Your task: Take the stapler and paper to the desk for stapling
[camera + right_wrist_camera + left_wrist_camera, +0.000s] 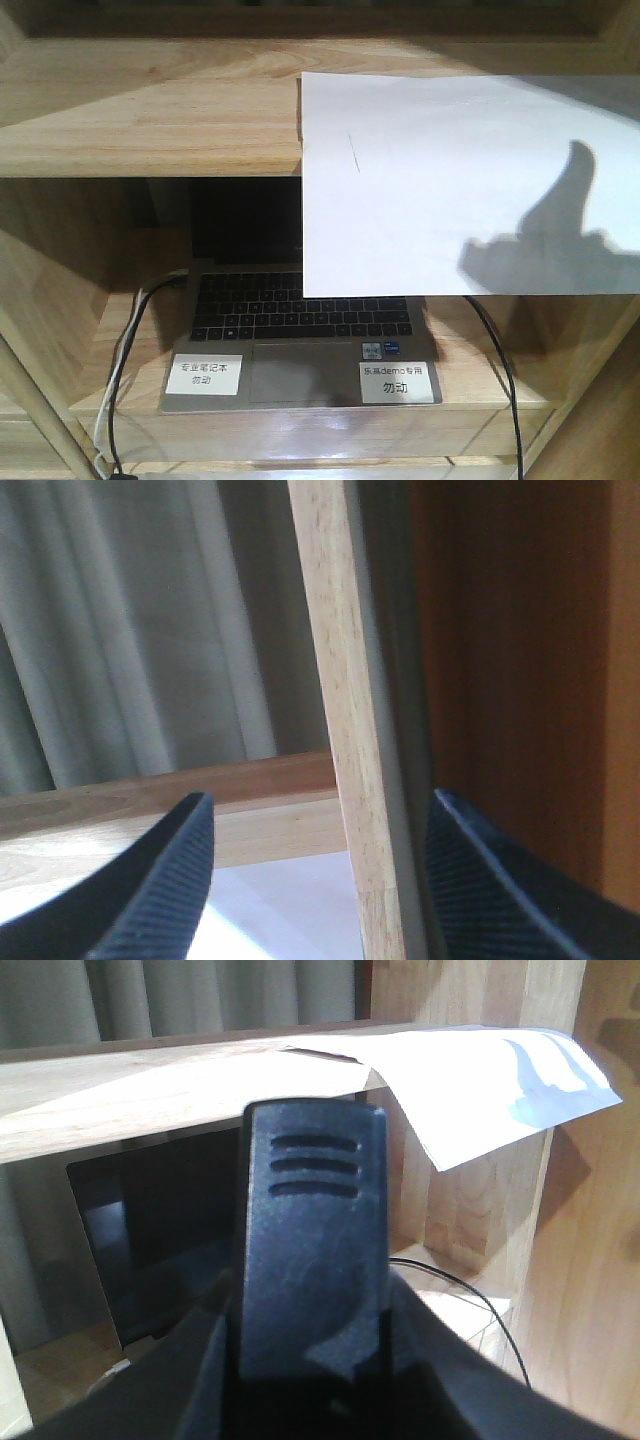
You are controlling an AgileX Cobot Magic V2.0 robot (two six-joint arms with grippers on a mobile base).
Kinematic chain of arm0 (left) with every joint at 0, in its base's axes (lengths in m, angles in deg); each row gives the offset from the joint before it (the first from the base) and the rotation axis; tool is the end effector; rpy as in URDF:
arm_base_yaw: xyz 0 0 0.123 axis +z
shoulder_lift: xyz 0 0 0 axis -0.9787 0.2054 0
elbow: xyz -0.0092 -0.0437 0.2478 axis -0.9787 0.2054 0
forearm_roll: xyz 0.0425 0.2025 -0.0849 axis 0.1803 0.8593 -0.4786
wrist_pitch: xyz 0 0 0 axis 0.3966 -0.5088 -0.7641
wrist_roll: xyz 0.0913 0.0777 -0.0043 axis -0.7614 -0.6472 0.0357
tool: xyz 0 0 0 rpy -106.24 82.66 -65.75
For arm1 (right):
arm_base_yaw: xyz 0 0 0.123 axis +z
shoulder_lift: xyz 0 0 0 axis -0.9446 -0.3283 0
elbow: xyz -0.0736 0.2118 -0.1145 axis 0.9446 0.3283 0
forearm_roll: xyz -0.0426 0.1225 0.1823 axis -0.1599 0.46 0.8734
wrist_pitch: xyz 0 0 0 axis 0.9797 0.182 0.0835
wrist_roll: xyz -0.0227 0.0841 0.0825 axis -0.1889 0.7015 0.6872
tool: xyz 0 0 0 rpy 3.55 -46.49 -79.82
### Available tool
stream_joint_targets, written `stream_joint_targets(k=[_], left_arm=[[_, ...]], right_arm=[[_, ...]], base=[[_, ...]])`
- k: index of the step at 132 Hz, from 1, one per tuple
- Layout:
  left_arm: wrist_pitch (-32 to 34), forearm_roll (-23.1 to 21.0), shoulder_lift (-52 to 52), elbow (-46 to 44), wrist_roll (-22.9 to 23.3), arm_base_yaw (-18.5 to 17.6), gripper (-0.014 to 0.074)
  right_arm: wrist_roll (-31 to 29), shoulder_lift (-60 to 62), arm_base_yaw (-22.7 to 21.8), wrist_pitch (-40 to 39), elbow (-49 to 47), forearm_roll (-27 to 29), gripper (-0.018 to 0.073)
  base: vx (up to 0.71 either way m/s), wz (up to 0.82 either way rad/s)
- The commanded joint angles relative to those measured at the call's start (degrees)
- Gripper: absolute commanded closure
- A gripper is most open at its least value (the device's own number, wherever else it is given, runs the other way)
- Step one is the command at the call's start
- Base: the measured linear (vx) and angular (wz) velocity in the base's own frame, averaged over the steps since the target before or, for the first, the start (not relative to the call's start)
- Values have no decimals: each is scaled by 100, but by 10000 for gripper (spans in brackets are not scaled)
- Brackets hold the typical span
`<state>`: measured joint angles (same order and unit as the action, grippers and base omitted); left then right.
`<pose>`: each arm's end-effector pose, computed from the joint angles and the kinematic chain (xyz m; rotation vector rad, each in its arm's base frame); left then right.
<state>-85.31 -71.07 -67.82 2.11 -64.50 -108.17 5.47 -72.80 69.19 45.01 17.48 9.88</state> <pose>0.0233 -0.0299 0.3226 0.5093 1.5658 -0.5057 0.1271 -0.0037 0.4351 0.1395 1.5395 0.0978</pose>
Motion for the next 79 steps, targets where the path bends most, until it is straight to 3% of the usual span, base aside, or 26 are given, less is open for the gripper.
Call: stream_joint_targets(k=[1,29,56,71,79], left_arm=[[664,-101,76,-136,-5,-11,603],[664,-101,76,-136,-5,-11,603],[664,-101,76,-136,-5,-11,603],[664,-101,76,-136,-5,-11,603],[664,-101,76,-136,-5,-11,603]], right_arm=[[-44,-59,13,-410,-132,-44,125],[-44,-59,13,-416,-132,-44,75],[-44,-59,13,-416,-132,-51,-170],[67,-59,13,-474,-132,-65,-164],[451,-59,13,-621,-132,-65,-157]], base=[[0,0],[0,0],[0,0],[0,0],[0,0]])
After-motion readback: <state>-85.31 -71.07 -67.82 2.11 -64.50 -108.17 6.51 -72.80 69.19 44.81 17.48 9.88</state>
